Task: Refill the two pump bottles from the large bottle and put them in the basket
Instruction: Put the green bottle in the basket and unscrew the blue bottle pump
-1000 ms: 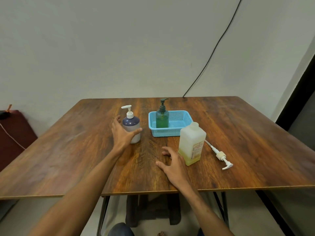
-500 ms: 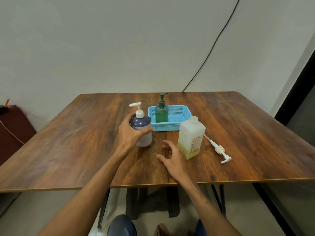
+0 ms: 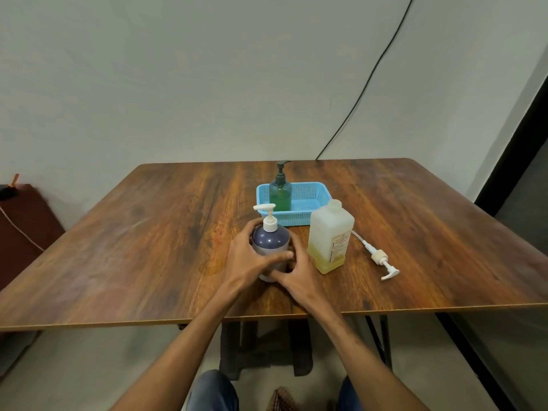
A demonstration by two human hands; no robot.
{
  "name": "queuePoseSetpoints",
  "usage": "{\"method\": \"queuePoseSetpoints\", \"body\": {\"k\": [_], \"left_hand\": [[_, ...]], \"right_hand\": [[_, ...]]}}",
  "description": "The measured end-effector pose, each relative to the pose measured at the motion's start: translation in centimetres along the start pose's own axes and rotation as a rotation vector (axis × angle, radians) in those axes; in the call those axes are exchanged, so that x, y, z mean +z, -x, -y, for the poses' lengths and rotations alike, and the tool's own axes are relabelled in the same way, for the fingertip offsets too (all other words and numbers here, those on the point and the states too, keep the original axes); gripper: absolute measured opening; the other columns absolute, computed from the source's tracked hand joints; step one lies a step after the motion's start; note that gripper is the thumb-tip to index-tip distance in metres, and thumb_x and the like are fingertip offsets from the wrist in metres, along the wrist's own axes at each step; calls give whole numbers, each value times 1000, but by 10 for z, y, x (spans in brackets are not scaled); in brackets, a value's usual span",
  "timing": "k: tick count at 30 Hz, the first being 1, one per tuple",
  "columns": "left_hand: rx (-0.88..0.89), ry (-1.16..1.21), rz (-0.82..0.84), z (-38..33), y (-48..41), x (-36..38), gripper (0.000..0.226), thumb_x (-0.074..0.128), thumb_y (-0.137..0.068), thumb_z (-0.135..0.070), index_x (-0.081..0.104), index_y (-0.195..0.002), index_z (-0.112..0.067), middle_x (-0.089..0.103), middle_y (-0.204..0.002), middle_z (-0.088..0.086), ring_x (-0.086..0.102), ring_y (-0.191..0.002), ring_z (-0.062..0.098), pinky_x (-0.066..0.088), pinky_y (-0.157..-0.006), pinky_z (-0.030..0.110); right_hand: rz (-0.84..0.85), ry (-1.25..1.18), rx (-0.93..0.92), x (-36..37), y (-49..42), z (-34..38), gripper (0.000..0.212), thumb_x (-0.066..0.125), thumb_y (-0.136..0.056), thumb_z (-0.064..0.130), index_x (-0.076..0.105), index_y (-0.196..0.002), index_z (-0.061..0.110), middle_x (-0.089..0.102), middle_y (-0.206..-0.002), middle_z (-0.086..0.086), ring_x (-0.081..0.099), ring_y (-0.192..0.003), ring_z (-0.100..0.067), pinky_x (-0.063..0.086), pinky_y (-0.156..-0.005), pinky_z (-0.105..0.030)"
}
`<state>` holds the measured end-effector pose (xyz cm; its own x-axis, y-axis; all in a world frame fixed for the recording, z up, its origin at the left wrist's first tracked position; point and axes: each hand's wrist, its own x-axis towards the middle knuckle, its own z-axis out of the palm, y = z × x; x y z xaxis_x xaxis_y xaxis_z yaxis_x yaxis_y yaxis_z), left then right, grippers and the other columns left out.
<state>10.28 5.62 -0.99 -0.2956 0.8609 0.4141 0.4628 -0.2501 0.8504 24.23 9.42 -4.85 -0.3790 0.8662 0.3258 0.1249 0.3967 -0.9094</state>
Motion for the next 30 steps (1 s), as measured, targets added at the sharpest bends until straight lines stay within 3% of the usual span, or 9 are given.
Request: {"method": "queuePoseSetpoints", "body": {"k": [4,8,13,20,23,26,28,30], "left_hand": [[21,106,74,-12,1,-8,65,79,-84,-35,50,-141,-23,60,-132,-15,58,-119,-6,50,-93,12],[62,132,155,-20,-7,-17,37,53,-104,-18,54,-141,-13,65,-131,-8,61,-123,6,54,-101,28],[42,155,55,-14,-13,-15,30,65,-95,-6,67,-124,-12,73,-120,1,68,-115,13,56,-100,41],[33,204,-158,-28,-11,-6,30,89,-74,-14,74,-101,-12,76,-99,-4,74,-94,10,60,-82,24],[-21,186,-41,-34,-13,-2,36,82,-83,-22,67,-114,-11,74,-108,-4,71,-99,7,60,-84,26],[12,175,157,-29,-11,-5,32,58,-102,-20,61,-133,-12,68,-122,-5,66,-112,3,56,-88,23],[43,203,157,-24,-9,-11,34,55,-103,-13,60,-136,-7,68,-128,1,64,-119,9,56,-94,25],[46,220,62,-23,-9,-14,33,65,-96,-8,65,-129,-4,71,-123,5,68,-116,14,57,-96,31]], "right_hand": [[-2,-24,6,0,-2,1,81,88,-74,29,45,-142,40,57,-135,22,54,-126,-1,52,-102,-31],[-10,-16,7,1,-2,-1,84,88,-74,32,44,-144,34,59,-135,17,55,-123,0,53,-97,-25],[-21,-7,17,1,-3,-1,86,88,-74,33,42,-146,31,58,-136,14,56,-122,0,52,-94,-20],[-38,26,18,2,-3,-1,85,88,-74,35,40,-144,39,56,-137,17,52,-124,2,49,-97,-18],[-38,23,20,2,-2,-1,84,87,-75,33,39,-143,42,53,-132,28,50,-122,10,49,-95,-13],[-37,9,18,1,-3,-1,82,88,-75,31,43,-143,36,55,-130,28,51,-121,11,48,-90,-10],[-38,-4,23,1,-3,-2,83,88,-74,31,43,-144,33,57,-133,21,53,-122,6,50,-92,-14],[-36,-9,20,1,-3,-2,84,89,-74,31,42,-144,33,57,-134,19,53,-122,5,51,-91,-14]]}}
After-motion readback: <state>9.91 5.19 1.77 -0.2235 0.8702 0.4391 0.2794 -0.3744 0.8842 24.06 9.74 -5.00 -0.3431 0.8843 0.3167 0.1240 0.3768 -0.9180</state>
